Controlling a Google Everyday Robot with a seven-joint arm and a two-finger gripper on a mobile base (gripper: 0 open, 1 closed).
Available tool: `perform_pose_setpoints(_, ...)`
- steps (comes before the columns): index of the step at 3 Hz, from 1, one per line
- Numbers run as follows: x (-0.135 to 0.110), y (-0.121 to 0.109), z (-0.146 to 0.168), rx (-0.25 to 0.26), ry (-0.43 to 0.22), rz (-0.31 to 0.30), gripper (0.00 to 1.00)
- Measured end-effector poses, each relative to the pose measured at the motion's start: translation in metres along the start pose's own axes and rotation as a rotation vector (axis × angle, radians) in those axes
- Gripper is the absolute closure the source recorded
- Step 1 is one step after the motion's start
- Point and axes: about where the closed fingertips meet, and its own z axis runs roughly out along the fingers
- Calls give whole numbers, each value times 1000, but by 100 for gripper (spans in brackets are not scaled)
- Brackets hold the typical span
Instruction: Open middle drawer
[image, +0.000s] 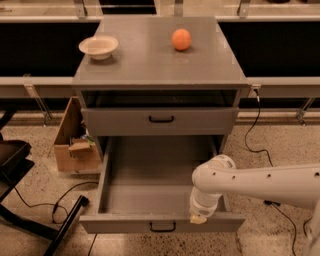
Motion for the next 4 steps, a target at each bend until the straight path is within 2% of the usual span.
perform_pose_setpoints(1,0,4,1,-6,-2,-2,100)
perform_pose_setpoints(2,2,23,2,-31,-10,-11,100)
perform_pose_setpoints(4,2,23,2,-31,-10,-11,51)
